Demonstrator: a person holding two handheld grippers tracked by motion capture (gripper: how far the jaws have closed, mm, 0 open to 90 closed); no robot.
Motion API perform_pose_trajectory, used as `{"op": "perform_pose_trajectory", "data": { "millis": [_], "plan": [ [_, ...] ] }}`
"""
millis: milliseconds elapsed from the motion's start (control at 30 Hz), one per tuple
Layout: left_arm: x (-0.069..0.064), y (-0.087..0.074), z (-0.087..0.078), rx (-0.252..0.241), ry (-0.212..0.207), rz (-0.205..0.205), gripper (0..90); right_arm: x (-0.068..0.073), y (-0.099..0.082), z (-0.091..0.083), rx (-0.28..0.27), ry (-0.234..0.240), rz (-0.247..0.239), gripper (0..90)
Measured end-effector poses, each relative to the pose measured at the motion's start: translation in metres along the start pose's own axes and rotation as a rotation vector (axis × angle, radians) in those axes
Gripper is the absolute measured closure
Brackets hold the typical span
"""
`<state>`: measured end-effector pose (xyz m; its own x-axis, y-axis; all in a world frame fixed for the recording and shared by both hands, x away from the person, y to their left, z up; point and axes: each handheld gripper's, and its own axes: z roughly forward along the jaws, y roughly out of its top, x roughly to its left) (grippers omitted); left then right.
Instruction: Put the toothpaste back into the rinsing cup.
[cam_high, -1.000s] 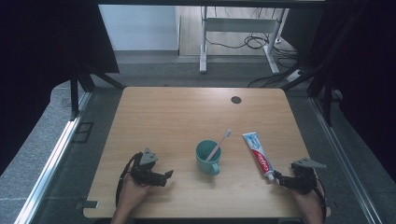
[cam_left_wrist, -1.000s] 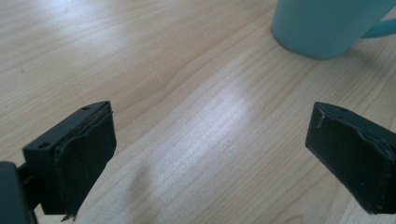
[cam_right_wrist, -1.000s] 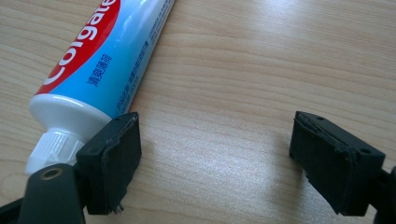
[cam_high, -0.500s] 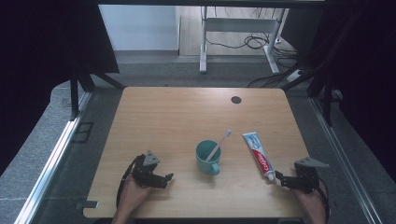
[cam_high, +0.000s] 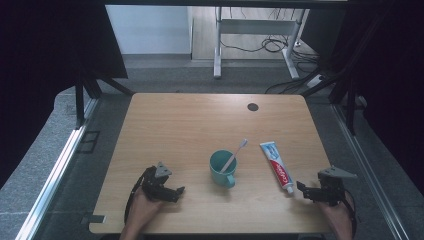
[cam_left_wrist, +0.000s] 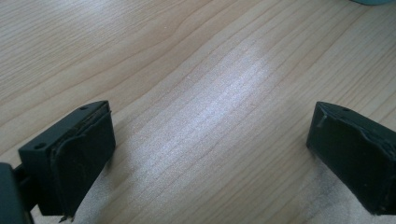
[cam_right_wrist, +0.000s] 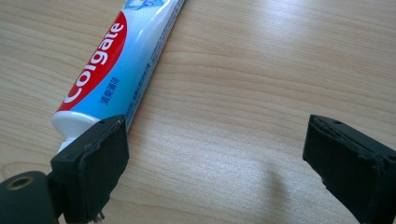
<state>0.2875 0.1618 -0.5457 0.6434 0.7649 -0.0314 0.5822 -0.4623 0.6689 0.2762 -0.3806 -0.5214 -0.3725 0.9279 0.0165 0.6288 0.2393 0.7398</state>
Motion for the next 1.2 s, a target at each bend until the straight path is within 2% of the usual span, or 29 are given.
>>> {"op": "perform_pose_trajectory", "data": {
  "millis": [67,167,367,433,500,600,700,867,1133,1200],
  "plan": [
    [0.000,0.000,0.000,0.000,0.001,-0.001,1.1,0.001,0.001,0.000,0.009,0.001,-0.004,6.8],
    [0.000,0.000,0.000,0.000,0.002,-0.003,1.0,0.001,0.004,-0.001,0.021,-0.001,0.013,8.1],
    [0.000,0.000,0.000,0.001,0.006,-0.004,1.0,0.003,0.008,-0.002,0.044,0.059,0.049,11.0],
    [0.000,0.000,0.000,0.000,0.007,-0.006,1.0,0.006,0.011,-0.005,0.034,0.058,0.046,16.4],
    [0.000,0.000,0.000,0.001,0.009,-0.008,1.0,0.007,0.014,-0.008,0.031,0.058,0.041,29.5],
    [0.000,0.000,0.000,0.001,0.012,-0.011,1.0,0.008,0.018,-0.010,0.042,0.091,0.014,48.5],
    [0.000,0.000,0.000,0.001,0.014,-0.013,1.0,0.011,0.023,-0.011,0.067,0.107,-0.011,63.6],
    [-0.001,0.000,0.000,0.001,0.017,-0.017,1.0,0.013,0.028,-0.006,0.087,0.138,-0.013,78.1],
    [-0.001,0.001,0.000,0.001,0.020,-0.020,1.0,0.014,0.035,0.002,0.111,0.177,0.013,74.4],
    [-0.001,0.001,0.001,0.001,0.020,-0.020,1.0,0.015,0.039,0.004,0.123,0.182,0.007,72.1]
  ]
}}
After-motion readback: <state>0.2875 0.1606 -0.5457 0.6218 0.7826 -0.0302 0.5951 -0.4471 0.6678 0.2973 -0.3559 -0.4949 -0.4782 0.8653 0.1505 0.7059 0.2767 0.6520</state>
